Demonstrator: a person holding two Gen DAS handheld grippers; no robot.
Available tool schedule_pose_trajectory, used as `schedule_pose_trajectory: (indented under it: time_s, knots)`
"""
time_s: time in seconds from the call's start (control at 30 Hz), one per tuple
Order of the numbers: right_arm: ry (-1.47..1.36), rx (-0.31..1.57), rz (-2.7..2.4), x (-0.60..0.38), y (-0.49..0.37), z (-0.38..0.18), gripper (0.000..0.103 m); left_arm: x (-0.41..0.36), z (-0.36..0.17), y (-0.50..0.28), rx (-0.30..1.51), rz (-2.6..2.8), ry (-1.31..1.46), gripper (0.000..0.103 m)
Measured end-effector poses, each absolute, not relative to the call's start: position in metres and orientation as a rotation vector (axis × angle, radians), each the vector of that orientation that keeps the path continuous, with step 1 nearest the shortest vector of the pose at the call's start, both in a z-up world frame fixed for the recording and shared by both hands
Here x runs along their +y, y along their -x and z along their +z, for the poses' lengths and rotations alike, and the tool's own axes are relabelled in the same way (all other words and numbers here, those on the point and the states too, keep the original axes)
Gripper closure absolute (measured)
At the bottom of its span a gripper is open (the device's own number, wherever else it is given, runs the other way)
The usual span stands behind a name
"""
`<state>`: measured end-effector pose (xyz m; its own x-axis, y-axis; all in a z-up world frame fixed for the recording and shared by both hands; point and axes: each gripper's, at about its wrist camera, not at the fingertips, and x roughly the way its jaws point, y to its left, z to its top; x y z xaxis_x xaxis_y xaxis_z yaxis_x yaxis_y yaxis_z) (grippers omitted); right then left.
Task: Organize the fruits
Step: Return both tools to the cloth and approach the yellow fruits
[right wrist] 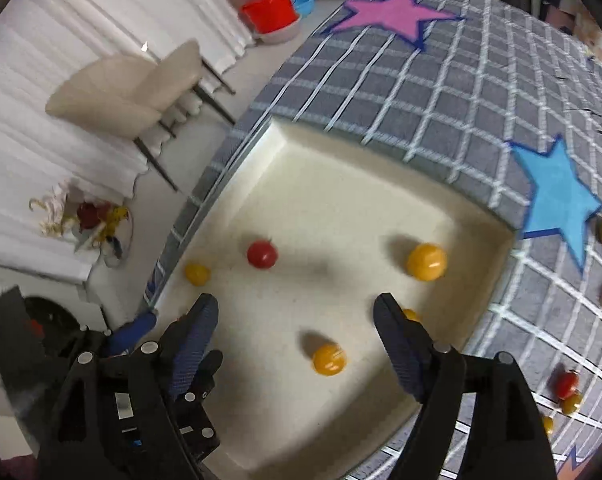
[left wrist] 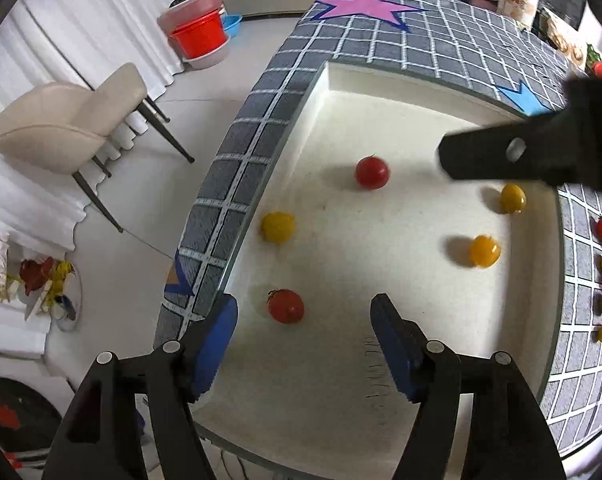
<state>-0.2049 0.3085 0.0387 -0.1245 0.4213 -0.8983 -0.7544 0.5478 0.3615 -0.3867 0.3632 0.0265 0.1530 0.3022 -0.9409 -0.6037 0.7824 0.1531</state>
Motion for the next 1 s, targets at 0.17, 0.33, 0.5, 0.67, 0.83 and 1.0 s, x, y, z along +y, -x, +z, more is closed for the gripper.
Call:
schedule_pose_trajectory:
  time_s: [0.17, 0.33, 0.5, 0.67, 0.83, 1.0]
  knots:
    - [0.272, 1.323, 0.958, 0.272, 0.186, 0.056, 0.020, 0.351, 0.037, 0.364, 1.246, 0.612, 0.241, 0.033]
    - [0.234, 1.328, 0.833, 0.215, 0.161, 0.063, 0.020, 0.331, 0.051, 0.331, 1.219, 0.540, 0.208, 0.033]
    - [0.189, 1.321, 0.678, 0.152, 0.129, 0.064, 0.020, 0.305, 0.064, 0.286, 1.190, 0.456, 0.184, 0.033]
    - [0.157, 1.313, 0.544, 0.097, 0.091, 0.060, 0.020, 0.276, 0.078, 0.236, 1.152, 0.372, 0.164, 0.033]
    - [0.154, 1.313, 0.481, 0.066, 0.063, 0.050, 0.020, 0.251, 0.069, 0.182, 1.159, 0.309, 0.163, 0.033]
    - [0.182, 1.312, 0.502, 0.061, 0.044, 0.035, 0.032, 0.237, 0.038, 0.139, 1.198, 0.272, 0.102, 0.033]
